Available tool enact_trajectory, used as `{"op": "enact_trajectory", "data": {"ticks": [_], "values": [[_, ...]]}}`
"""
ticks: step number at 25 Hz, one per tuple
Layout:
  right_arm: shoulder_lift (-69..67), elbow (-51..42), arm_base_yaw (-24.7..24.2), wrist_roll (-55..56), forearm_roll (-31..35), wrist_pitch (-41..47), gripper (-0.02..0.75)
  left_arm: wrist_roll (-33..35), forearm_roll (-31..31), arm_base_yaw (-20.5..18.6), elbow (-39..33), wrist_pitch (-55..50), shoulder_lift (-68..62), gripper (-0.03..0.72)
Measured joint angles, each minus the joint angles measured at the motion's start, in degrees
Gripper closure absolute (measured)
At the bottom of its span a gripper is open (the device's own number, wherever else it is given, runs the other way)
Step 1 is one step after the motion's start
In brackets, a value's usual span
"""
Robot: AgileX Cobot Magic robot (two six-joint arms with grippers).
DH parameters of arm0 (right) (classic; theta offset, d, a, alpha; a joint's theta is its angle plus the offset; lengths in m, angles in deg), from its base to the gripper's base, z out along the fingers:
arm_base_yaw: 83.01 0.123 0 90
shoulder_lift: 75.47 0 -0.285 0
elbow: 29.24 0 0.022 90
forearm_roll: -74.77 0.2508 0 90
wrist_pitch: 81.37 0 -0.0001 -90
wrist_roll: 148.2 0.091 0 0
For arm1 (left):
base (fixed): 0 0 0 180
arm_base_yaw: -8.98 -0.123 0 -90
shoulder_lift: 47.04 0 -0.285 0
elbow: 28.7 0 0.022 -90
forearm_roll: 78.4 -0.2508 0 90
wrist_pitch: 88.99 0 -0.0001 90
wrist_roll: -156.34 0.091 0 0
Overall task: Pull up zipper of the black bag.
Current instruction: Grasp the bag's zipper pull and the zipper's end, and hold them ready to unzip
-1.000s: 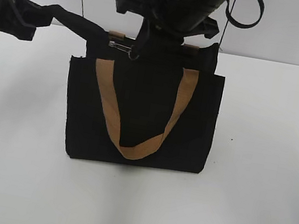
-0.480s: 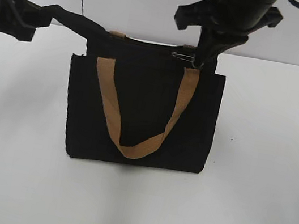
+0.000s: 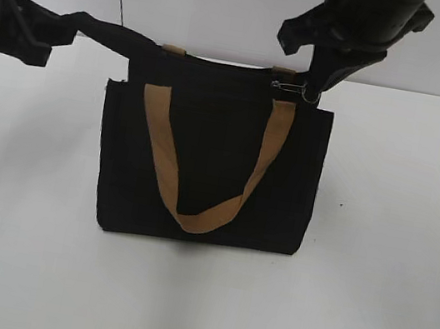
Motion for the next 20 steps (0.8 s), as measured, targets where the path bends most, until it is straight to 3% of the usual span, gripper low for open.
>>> {"op": "enact_trajectory", "data": {"ticks": [7, 10, 13, 17, 20], "values": [[0.0, 0.0, 0.0, -0.3, -2.3, 0.0, 0.751, -0.4, 0.1, 0.0, -2.9, 0.1, 0.0, 0.654], [0.1, 0.0, 0.0, -0.3, -1.3, 0.1, 0.735, -3.5, 0.0, 0.0, -3.5, 0.0, 0.0, 0.638], [0.1, 0.0, 0.0, -0.6, -0.7, 0.8, 0.624, -9.1, -1.4, -0.1, -3.5, -0.3, 0.0, 0.519], [0.1, 0.0, -0.1, -0.8, 1.4, 0.9, 0.386, -23.3, -11.8, -0.1, -3.5, -0.5, 0.0, 0.245], [0.5, 0.0, -0.1, -0.8, 1.9, 1.0, 0.303, -34.7, -17.0, -0.1, -3.7, 0.5, 0.0, 0.173]]}}
